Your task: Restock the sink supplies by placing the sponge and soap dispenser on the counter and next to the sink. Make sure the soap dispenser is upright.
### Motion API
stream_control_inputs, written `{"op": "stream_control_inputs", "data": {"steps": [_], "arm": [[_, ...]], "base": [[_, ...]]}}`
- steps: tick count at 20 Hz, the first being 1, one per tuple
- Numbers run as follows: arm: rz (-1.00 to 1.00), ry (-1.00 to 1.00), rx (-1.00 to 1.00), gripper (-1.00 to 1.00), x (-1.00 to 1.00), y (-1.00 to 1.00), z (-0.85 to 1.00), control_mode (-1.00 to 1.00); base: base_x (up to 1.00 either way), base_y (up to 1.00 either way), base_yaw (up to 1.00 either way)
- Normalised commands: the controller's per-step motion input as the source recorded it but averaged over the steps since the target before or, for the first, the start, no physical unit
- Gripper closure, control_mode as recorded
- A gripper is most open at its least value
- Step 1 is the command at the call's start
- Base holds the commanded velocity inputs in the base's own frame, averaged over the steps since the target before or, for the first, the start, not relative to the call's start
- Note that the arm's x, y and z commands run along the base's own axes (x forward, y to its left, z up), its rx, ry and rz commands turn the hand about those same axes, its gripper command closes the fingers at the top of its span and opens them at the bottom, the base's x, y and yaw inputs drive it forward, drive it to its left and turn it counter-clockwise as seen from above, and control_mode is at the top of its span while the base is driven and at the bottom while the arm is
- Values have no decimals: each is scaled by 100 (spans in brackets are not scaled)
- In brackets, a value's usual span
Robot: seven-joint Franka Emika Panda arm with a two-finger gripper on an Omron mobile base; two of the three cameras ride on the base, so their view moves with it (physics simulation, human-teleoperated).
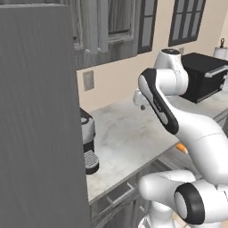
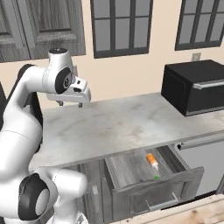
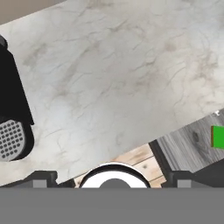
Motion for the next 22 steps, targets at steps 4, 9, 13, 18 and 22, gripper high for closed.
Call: {"op": "stream_control_inputs", "data": {"steps": [4,9,13,18,22], "arm": [[0,0,0,-100,0,0,0,100],[0,0,0,-100,0,0,0,100],[0,1,0,-100,0,0,-6,-100],[0,-2,2,-100,0,-57,-88,-100],[0,0,11,-100,0,-100,-100,-100]], "base": [[0,0,-3],[0,13,0],[0,6,0],[0,0,0],[0,0,0]]}}
